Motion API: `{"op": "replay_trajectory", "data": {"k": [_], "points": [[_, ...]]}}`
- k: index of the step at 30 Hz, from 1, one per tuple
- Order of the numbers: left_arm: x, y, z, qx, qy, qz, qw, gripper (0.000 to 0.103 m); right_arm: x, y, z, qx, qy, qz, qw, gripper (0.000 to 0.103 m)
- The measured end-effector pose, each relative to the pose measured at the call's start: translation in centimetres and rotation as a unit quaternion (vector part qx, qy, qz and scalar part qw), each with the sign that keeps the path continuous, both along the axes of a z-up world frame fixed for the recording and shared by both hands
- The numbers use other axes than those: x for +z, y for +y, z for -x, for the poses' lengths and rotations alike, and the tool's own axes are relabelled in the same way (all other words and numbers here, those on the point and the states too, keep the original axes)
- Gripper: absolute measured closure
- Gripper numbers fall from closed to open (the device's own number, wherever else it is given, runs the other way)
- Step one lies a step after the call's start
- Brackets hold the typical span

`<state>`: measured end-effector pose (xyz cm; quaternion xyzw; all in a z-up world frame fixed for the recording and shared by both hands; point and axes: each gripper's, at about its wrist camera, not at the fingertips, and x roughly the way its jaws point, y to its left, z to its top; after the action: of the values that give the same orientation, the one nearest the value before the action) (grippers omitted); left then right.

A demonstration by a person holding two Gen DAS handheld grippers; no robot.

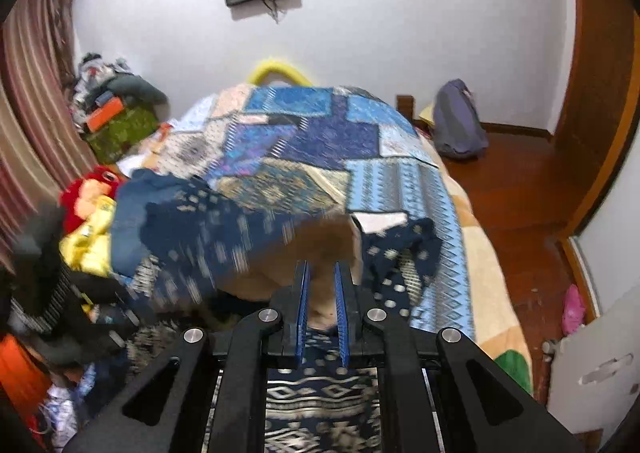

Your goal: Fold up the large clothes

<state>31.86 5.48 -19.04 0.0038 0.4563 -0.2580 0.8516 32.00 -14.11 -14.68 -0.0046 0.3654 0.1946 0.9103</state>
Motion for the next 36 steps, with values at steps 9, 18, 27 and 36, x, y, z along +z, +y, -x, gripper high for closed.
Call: {"op": "replay_trajectory", "data": {"k": [9,18,27,36], "points": [[-2.8,1.5,4.4,0.011,0.01,-0.041,0.9991,0.097,-0.2,6.1,0.1,0.052,0.017,0.001,0.998,0.095],[-2.2,5.3,7.1,0.055,0.025,-0.039,0.9974,0.096,-10.8,7.1,0.1,0.052,0.133,0.06,0.988,0.095],[-0.5,5.2,7.6,0.054,0.026,-0.067,0.9959,0.093,-12.1,3.6,5.1,0.048,0.141,0.043,0.988,0.095],[0.9,6.7,9.1,0.09,0.011,-0.073,0.9932,0.047,-14.3,5.4,5.7,0.058,0.111,0.106,0.986,0.095]]}}
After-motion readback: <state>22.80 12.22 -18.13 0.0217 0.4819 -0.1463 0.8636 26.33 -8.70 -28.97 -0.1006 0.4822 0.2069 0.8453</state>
